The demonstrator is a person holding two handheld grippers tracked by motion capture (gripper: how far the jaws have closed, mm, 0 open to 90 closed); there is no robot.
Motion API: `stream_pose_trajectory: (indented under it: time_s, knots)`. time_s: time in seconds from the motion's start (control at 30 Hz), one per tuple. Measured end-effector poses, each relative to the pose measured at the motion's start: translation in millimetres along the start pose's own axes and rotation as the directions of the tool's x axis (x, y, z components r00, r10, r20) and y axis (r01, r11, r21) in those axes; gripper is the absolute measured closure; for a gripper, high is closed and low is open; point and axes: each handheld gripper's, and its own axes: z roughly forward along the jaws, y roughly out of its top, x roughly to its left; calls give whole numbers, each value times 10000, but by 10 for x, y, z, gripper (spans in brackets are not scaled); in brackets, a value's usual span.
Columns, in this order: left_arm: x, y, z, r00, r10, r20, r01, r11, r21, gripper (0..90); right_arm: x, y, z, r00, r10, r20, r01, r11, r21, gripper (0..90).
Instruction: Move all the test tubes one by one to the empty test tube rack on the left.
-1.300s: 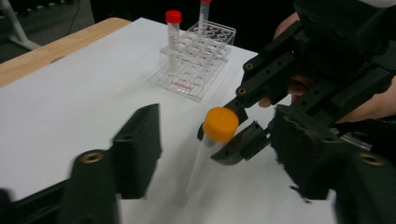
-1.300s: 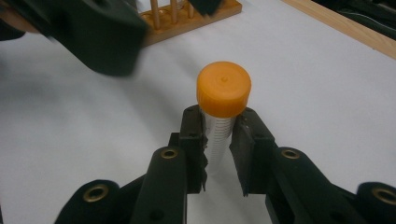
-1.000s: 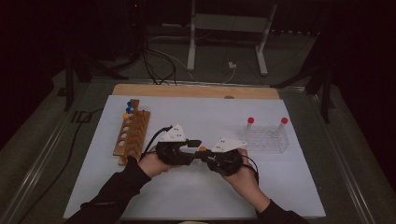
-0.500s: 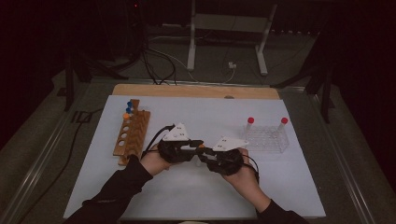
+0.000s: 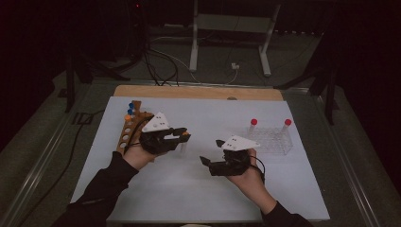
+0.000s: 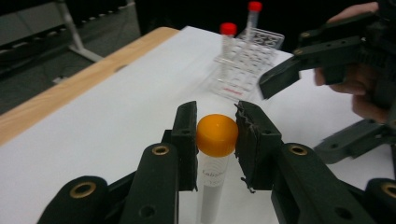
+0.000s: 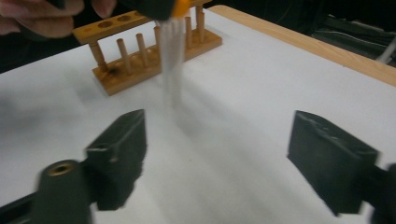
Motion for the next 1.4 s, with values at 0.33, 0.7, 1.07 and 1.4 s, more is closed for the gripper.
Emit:
stream_pose_trajectory:
  time_s: [0.33,0.7,1.07,1.4]
  knots:
    - [342,-35,-422,9905,-541,-1265,491,9979,-425,714,-37,5,-42,9997,165,185,-163,9998,-103,12]
    - [672,-119,-803,9604,-1143,-2541,973,9922,-784,714,-47,2,-65,9998,130,-160,-134,9996,-242,0]
    - [922,-266,-978,9216,-1371,-3630,1121,9897,-892,715,-46,-9,-63,9998,60,-213,-64,9999,-160,0]
    - [1054,-460,-977,8973,-1790,-4034,1514,9834,-996,715,-48,-10,-66,9997,28,-260,-32,9999,-137,0]
